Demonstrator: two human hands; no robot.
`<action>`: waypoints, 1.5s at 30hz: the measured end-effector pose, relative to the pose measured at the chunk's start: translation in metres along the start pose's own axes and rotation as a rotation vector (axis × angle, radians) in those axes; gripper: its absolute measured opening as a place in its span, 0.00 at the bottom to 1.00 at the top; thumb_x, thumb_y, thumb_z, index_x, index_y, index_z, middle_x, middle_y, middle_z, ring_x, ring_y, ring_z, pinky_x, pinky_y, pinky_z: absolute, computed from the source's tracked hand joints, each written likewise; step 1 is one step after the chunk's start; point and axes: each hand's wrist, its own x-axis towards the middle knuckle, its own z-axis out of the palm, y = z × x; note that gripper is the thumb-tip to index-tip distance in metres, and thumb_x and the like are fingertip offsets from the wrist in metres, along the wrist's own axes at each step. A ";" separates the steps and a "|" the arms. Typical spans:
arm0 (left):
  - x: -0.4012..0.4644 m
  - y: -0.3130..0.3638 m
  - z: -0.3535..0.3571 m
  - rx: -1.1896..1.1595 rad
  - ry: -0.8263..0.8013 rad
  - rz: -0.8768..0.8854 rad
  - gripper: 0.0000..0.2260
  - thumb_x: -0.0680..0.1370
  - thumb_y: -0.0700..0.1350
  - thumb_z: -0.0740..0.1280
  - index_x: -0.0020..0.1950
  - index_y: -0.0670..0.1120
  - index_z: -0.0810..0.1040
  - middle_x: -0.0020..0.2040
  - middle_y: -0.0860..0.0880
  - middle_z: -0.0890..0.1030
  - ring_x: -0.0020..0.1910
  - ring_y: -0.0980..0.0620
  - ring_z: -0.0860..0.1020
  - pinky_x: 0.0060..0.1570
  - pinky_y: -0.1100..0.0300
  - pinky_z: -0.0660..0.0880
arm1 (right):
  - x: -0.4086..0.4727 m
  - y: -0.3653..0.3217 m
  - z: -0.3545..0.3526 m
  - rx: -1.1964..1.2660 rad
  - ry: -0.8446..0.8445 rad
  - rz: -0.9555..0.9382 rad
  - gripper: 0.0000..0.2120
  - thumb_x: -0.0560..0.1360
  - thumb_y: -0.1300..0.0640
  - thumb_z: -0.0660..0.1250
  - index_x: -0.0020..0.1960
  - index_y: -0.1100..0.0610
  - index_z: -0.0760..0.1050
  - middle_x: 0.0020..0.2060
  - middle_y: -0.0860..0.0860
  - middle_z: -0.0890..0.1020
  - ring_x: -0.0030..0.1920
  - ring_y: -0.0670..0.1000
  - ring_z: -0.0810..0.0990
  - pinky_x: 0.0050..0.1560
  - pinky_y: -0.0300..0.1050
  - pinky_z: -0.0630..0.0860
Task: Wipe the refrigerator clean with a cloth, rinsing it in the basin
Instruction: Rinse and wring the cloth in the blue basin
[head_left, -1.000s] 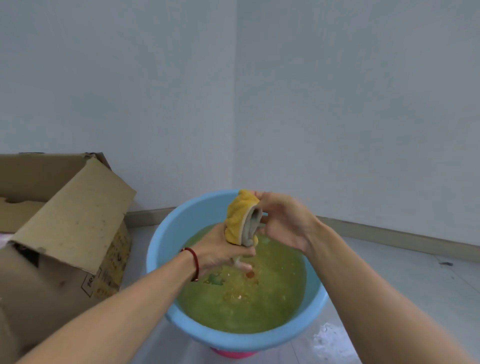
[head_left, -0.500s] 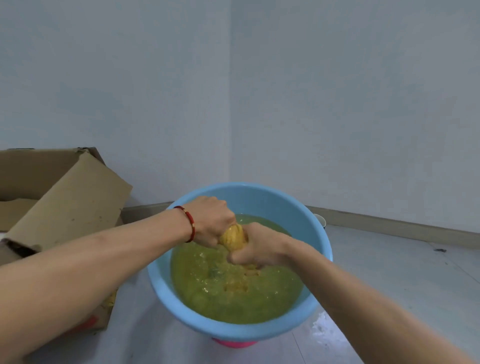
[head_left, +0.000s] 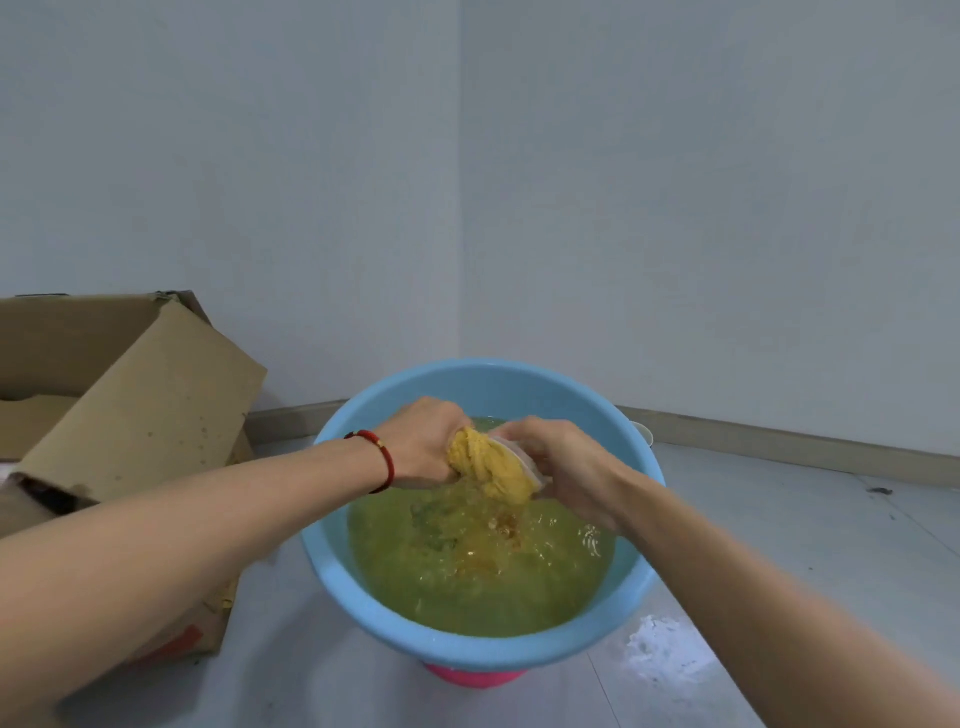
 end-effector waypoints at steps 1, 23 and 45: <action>-0.001 0.001 -0.004 0.008 0.117 0.113 0.10 0.73 0.41 0.70 0.35 0.48 0.72 0.32 0.53 0.77 0.32 0.49 0.74 0.33 0.56 0.71 | -0.002 0.001 0.002 0.189 -0.040 0.047 0.33 0.71 0.37 0.72 0.64 0.62 0.79 0.49 0.57 0.82 0.46 0.57 0.79 0.48 0.52 0.77; -0.002 0.014 0.013 -0.740 -0.785 -0.447 0.08 0.75 0.42 0.73 0.50 0.45 0.76 0.30 0.48 0.69 0.24 0.53 0.62 0.22 0.65 0.55 | 0.001 -0.011 0.041 -1.615 0.153 -0.432 0.11 0.80 0.56 0.69 0.57 0.60 0.72 0.51 0.56 0.81 0.51 0.64 0.83 0.38 0.51 0.66; -0.001 0.012 -0.001 0.097 -0.125 0.091 0.07 0.70 0.35 0.69 0.34 0.44 0.77 0.30 0.48 0.76 0.33 0.48 0.74 0.32 0.57 0.69 | -0.008 -0.017 0.037 -0.723 -0.057 -0.028 0.05 0.70 0.59 0.71 0.38 0.60 0.78 0.27 0.51 0.79 0.27 0.53 0.77 0.29 0.44 0.75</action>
